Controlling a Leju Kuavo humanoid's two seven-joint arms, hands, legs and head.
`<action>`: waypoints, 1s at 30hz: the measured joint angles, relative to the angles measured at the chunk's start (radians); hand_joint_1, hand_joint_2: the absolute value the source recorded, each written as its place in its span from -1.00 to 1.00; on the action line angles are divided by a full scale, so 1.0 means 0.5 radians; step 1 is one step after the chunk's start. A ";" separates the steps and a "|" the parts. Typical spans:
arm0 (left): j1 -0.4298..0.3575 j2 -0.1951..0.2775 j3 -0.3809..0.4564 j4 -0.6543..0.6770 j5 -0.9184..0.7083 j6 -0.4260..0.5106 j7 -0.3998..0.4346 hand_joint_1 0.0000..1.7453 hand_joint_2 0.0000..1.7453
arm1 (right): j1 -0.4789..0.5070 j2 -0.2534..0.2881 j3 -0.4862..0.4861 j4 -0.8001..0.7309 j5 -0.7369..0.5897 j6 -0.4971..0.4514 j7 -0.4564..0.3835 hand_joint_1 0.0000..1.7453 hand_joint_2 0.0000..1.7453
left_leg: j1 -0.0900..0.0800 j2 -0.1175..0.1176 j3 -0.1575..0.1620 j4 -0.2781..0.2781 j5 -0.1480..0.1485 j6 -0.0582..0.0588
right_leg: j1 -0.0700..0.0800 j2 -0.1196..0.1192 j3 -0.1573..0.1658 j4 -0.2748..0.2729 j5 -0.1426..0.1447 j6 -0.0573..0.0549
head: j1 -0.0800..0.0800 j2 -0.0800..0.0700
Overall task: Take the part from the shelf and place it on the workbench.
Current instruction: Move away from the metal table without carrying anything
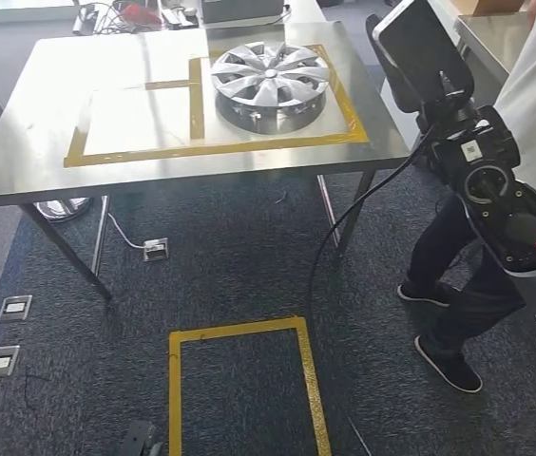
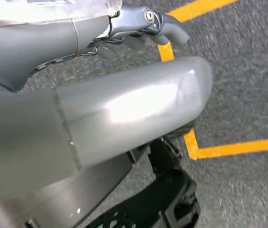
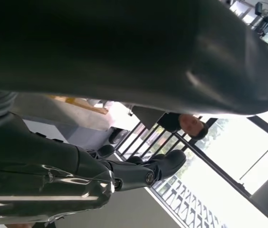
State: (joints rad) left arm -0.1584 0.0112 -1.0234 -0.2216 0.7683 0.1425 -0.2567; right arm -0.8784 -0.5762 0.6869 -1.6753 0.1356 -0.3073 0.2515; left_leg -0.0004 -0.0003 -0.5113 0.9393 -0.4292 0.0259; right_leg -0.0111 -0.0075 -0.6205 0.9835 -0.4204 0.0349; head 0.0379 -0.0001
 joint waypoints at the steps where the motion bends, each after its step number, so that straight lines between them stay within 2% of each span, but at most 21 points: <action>1: -0.002 -0.001 0.000 0.000 -0.002 -0.004 0.001 -1.00 -1.00 | 0.010 -0.002 -0.009 -0.006 -0.016 -0.027 -0.039 -1.00 -1.00 | 0.004 0.004 -0.029 -0.004 0.026 0.013 | -0.003 0.003 -0.029 0.088 -0.102 0.007 | 0.006 0.000; 3: -0.004 -0.002 0.000 0.000 -0.006 -0.011 0.003 -1.00 -1.00 | 0.029 -0.003 -0.028 -0.023 -0.052 -0.079 -0.125 -1.00 -1.00 | 0.003 0.006 -0.095 -0.001 0.075 0.022 | -0.003 0.006 -0.079 0.347 -0.303 0.020 | 0.026 0.000; 4: -0.004 -0.002 0.000 0.000 -0.007 -0.013 0.003 -1.00 -1.00 | 0.042 -0.003 -0.038 -0.032 -0.070 -0.102 -0.170 -1.00 -1.00 | 0.004 0.007 -0.129 0.003 0.099 0.020 | -0.003 0.006 -0.086 0.462 -0.339 0.025 | 0.033 0.000; 5: -0.005 -0.003 0.000 0.000 -0.008 -0.013 0.003 -1.00 -1.00 | 0.054 -0.003 -0.048 -0.041 -0.088 -0.120 -0.212 -1.00 -1.00 | 0.004 0.008 -0.165 0.008 0.124 0.017 | -0.005 0.006 -0.072 0.531 -0.318 0.029 | 0.040 0.000; 6: -0.005 -0.003 0.000 0.000 -0.009 -0.013 0.003 -1.00 -1.00 | 0.064 -0.003 -0.057 -0.050 -0.102 -0.133 -0.243 -1.00 -1.00 | 0.005 0.009 -0.202 0.016 0.147 0.013 | -0.007 0.006 -0.031 0.537 -0.254 0.031 | 0.047 0.000; 8: -0.005 -0.003 0.000 0.000 -0.009 -0.013 0.003 -1.00 -1.00 | 0.073 -0.003 -0.075 -0.069 -0.122 -0.142 -0.274 -1.00 -1.00 | 0.007 0.010 -0.268 0.034 0.191 -0.001 | -0.014 0.008 0.137 0.350 -0.146 0.033 | 0.060 0.000; 10: -0.004 -0.003 0.000 0.000 -0.010 -0.013 0.003 -1.00 -1.00 | 0.079 -0.003 -0.094 -0.089 -0.129 -0.144 -0.283 -1.00 -1.00 | 0.004 0.008 -0.301 0.041 0.233 -0.020 | -0.008 0.011 0.345 0.035 -0.189 0.022 | 0.070 0.000; 11: -0.004 -0.002 0.000 0.000 -0.011 -0.013 0.003 -1.00 -1.00 | 0.083 -0.003 -0.104 -0.098 -0.130 -0.145 -0.285 -1.00 -1.00 | 0.004 0.006 -0.305 0.033 0.258 -0.030 | -0.002 0.014 0.402 -0.071 -0.226 0.013 | 0.071 0.000; 12: -0.003 -0.002 0.000 0.000 -0.012 -0.013 0.002 -1.00 -1.00 | 0.087 -0.004 -0.112 -0.106 -0.134 -0.146 -0.286 -1.00 -1.00 | 0.004 0.005 -0.306 0.021 0.285 -0.042 | 0.006 0.015 0.423 -0.123 -0.234 0.000 | 0.070 0.000; 14: 0.001 0.000 0.000 0.000 -0.012 -0.012 0.002 -1.00 -1.00 | 0.099 -0.005 -0.120 -0.114 -0.142 -0.148 -0.284 -1.00 -1.00 | 0.006 0.000 -0.317 0.005 0.300 -0.065 | -0.003 0.007 0.378 -0.133 -0.189 -0.033 | 0.060 0.000; 16: 0.007 0.000 -0.001 0.000 -0.011 -0.011 0.003 -1.00 -1.00 | 0.107 -0.005 -0.122 -0.120 -0.148 -0.149 -0.280 -1.00 -1.00 | 0.009 -0.004 -0.359 0.114 0.142 -0.087 | -0.013 -0.002 0.316 -0.140 -0.131 -0.067 | 0.037 0.000; 18: 0.007 0.000 -0.002 0.000 -0.009 -0.010 0.003 -1.00 -1.00 | 0.107 -0.005 -0.125 -0.123 -0.151 -0.149 -0.278 -1.00 -1.00 | 0.015 -0.004 -0.410 0.386 -0.111 -0.105 | -0.009 -0.003 0.250 -0.135 -0.074 -0.084 | 0.009 0.000; 19: 0.005 0.000 -0.002 0.000 -0.009 -0.010 0.004 -1.00 -1.00 | 0.108 -0.005 -0.127 -0.124 -0.152 -0.149 -0.278 -1.00 -1.00 | 0.016 -0.005 -0.423 0.529 -0.177 -0.111 | -0.008 -0.003 0.215 -0.131 -0.046 -0.087 | -0.001 0.000; 20: 0.003 0.000 -0.002 0.000 -0.008 -0.010 0.004 -1.00 -1.00 | 0.108 -0.005 -0.127 -0.124 -0.152 -0.149 -0.278 -1.00 -1.00 | 0.016 -0.005 -0.419 0.636 -0.180 -0.113 | -0.006 -0.003 0.180 -0.127 -0.016 -0.085 | -0.008 0.000; 22: 0.000 0.000 -0.002 0.000 -0.008 -0.010 0.005 -1.00 -1.00 | 0.109 -0.005 -0.128 -0.124 -0.151 -0.152 -0.278 -1.00 -1.00 | 0.016 -0.005 -0.333 0.665 -0.057 -0.107 | -0.004 0.000 0.106 -0.116 0.038 -0.077 | -0.015 0.000; 23: -0.002 0.000 -0.002 0.000 -0.008 -0.010 0.006 -1.00 -1.00 | 0.109 -0.005 -0.130 -0.125 -0.151 -0.155 -0.279 -1.00 -1.00 | 0.015 -0.005 -0.239 0.573 -0.004 -0.098 | -0.003 0.001 0.074 -0.111 0.062 -0.071 | -0.017 0.000; 24: -0.004 0.001 -0.002 0.000 -0.008 -0.010 0.008 -1.00 -1.00 | 0.109 -0.006 -0.134 -0.126 -0.150 -0.159 -0.279 -1.00 -1.00 | 0.011 -0.006 -0.117 0.417 0.000 -0.086 | -0.001 0.002 0.049 -0.104 0.082 -0.063 | -0.018 0.000; 26: -0.012 0.004 -0.002 0.000 -0.008 -0.010 0.010 -1.00 -1.00 | 0.107 -0.009 -0.143 -0.128 -0.147 -0.164 -0.280 -1.00 -1.00 | -0.001 -0.008 0.098 0.091 -0.077 -0.065 | 0.002 -0.006 0.019 -0.097 0.125 -0.043 | -0.013 0.000; 27: -0.014 0.005 -0.002 0.000 -0.008 -0.010 0.010 -1.00 -1.00 | 0.106 -0.010 -0.147 -0.129 -0.147 -0.165 -0.280 -1.00 -1.00 | -0.008 -0.009 0.146 -0.003 -0.110 -0.056 | 0.001 -0.011 0.008 -0.100 0.148 -0.032 | -0.010 0.000; 29: -0.013 0.005 -0.002 0.000 -0.008 -0.010 0.011 -1.00 -1.00 | 0.113 -0.012 -0.149 -0.130 -0.146 -0.167 -0.280 -1.00 -1.00 | -0.007 -0.008 0.130 -0.041 -0.094 -0.033 | -0.003 -0.012 -0.015 -0.106 0.171 -0.009 | -0.007 0.000; 30: -0.010 0.005 -0.002 0.000 -0.007 -0.010 0.012 -1.00 -1.00 | 0.119 -0.013 -0.149 -0.130 -0.146 -0.167 -0.279 -1.00 -1.00 | -0.004 -0.005 0.107 -0.042 -0.072 -0.018 | -0.006 -0.008 -0.034 -0.081 0.131 0.000 | -0.005 0.000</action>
State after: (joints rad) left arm -0.1634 0.0135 -1.0243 -0.2216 0.7646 0.1373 -0.2507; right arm -0.8190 -0.5829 0.6125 -1.7404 0.0626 -0.3906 0.1119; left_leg -0.0022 -0.0028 -0.4577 0.9184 -0.4653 0.0168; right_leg -0.0141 -0.0116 -0.6376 0.9428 -0.3549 0.0351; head 0.0356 -0.0003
